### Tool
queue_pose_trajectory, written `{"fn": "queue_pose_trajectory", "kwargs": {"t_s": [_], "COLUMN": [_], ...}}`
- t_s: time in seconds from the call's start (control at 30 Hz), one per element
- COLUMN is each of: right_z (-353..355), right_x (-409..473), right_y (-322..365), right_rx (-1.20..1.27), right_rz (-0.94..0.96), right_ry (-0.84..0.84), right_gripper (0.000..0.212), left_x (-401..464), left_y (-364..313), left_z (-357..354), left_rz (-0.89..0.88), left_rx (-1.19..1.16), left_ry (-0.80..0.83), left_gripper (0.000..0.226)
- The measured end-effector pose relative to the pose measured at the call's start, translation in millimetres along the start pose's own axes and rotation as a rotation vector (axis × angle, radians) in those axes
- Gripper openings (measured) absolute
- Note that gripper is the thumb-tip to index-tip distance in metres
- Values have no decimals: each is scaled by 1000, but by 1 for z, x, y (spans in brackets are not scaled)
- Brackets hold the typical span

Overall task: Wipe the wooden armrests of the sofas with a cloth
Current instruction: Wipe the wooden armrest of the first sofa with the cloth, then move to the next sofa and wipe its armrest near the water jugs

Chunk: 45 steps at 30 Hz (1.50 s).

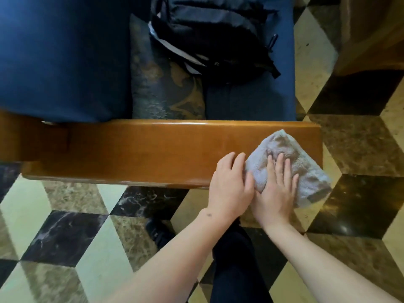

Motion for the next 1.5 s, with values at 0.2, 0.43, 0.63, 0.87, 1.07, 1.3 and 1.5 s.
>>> {"fn": "queue_pose_trajectory", "kwargs": {"t_s": [0.2, 0.43, 0.63, 0.87, 1.07, 1.3, 1.5], "right_z": [-52, -119, -127, -51, 19, 47, 29], "right_x": [-34, -78, -139, -240, -307, -311, -265], "right_y": [178, 382, 464, 555, 649, 747, 850], "right_rx": [49, -9, 83, 1219, 1782, 1871, 1895], "right_rz": [148, 530, 333, -343, -335, -263, -341], "right_ry": [115, 140, 424, 857, 1129, 1161, 1154], "right_gripper": [87, 82, 42, 34, 50, 48, 58], "left_x": [-24, -53, -126, -246, -272, -238, -150], "left_y": [175, 331, 392, 420, 391, 397, 439], "left_z": [136, 257, 306, 393, 522, 623, 698], "left_rz": [377, 430, 631, 1169, 750, 587, 600], "left_rx": [309, 112, -412, -1112, -1942, -2054, -1934], "left_ry": [-73, -132, -110, -237, -302, -389, -363], "left_gripper": [66, 60, 53, 67, 52, 33, 24]}}
Point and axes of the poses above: each hand's wrist, its own x-axis towards the middle knuckle, its own z-axis out of the back of the hand, y = z × x, the point moved 4 cm from there along x, towards the middle knuckle, and after that the axes turned 5 degrees about -y, right-handed, at the moved point
